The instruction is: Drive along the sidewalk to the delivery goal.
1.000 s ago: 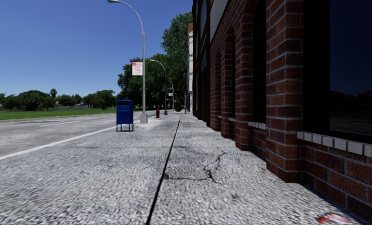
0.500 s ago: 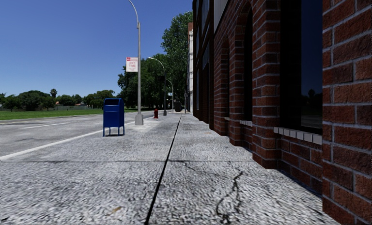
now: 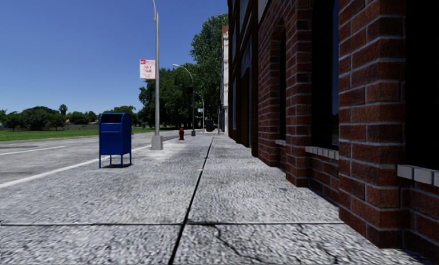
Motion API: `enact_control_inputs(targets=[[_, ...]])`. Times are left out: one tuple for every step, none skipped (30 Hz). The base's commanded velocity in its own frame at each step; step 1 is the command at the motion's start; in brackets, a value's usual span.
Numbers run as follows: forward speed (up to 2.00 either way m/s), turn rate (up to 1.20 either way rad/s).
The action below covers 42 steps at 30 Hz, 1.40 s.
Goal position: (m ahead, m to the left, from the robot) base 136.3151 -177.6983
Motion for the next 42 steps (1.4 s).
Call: enact_control_inputs(targets=[[2.0,0.0],[2.0,0.0],[2.0,0.0],[2.0,0.0],[2.0,0.0],[2.0,0.0],[2.0,0.0],[2.0,0.0],[2.0,0.0],[2.0,0.0],[2.0,0.0],[2.0,0.0],[2.0,0.0],[2.0,0.0],[2.0,0.0],[2.0,0.0],[2.0,0.0],[2.0,0.0],[2.0,0.0],[2.0,0.0],[2.0,0.0],[2.0,0.0],[2.0,0.0],[2.0,0.0],[2.0,0.0],[2.0,0.0],[2.0,0.0],[2.0,0.0],[2.0,0.0],[2.0,0.0],[2.0,0.0],[2.0,0.0],[2.0,0.0],[2.0,0.0],[2.0,0.0],[2.0,0.0],[2.0,0.0],[2.0,0.0],[2.0,0.0],[2.0,0.0],[2.0,0.0],[2.0,0.0]])
